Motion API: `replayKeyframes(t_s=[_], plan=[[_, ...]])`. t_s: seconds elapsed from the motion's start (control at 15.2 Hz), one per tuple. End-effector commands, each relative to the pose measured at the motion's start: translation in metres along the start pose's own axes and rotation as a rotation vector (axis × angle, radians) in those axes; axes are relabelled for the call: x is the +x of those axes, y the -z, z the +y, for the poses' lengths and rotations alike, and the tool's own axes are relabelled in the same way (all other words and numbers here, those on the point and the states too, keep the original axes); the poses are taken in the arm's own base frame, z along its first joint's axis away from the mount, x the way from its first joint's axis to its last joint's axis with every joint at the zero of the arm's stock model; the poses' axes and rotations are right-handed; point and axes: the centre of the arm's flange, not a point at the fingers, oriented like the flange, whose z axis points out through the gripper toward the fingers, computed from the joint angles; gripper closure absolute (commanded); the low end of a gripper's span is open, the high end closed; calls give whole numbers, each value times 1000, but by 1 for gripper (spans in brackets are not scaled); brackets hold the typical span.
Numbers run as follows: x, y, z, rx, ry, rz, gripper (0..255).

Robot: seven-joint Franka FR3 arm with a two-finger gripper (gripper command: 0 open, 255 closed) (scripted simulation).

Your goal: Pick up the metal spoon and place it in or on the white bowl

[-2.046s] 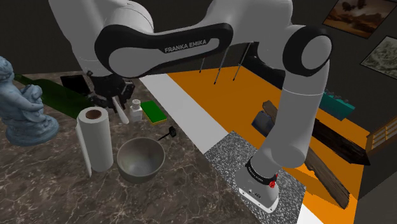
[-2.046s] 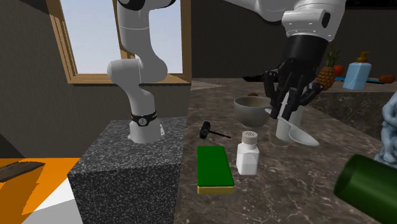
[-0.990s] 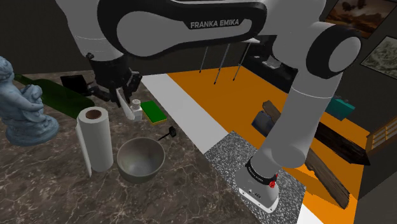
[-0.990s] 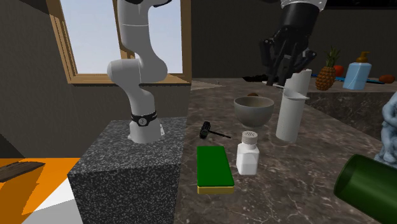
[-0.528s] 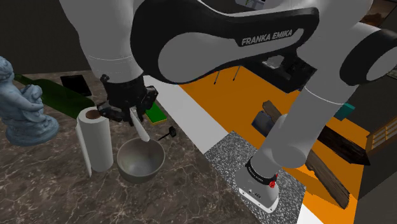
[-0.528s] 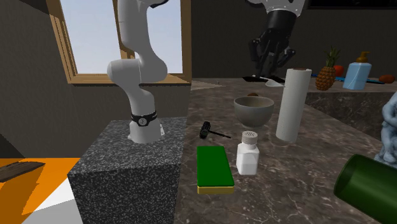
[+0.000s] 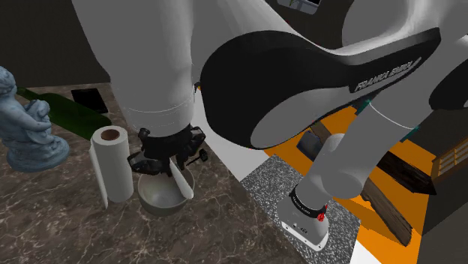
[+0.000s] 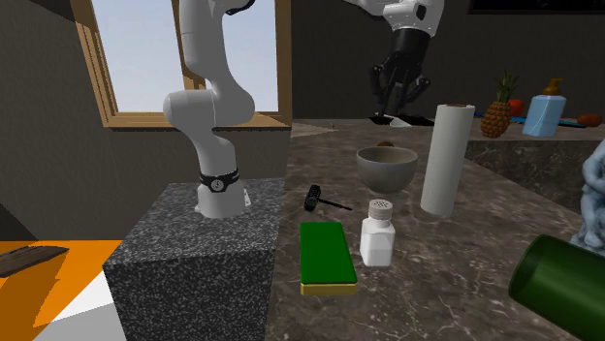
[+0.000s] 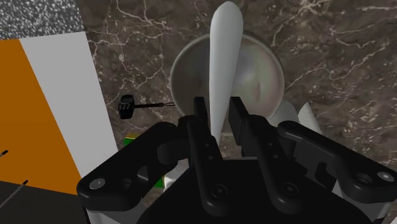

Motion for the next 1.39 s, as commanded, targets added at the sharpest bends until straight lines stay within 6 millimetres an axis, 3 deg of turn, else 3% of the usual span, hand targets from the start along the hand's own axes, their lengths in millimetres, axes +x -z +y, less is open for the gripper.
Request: replayKeyframes(t_s=[0.0, 0.73, 1.25, 1.32], plan=[[-3, -10, -2, 0, -1, 0, 255], [-10, -66, -16, 0, -1, 0, 255], [-10, -67, -16, 0, -1, 0, 255], [-10, -67, -16, 0, -1, 0, 0]])
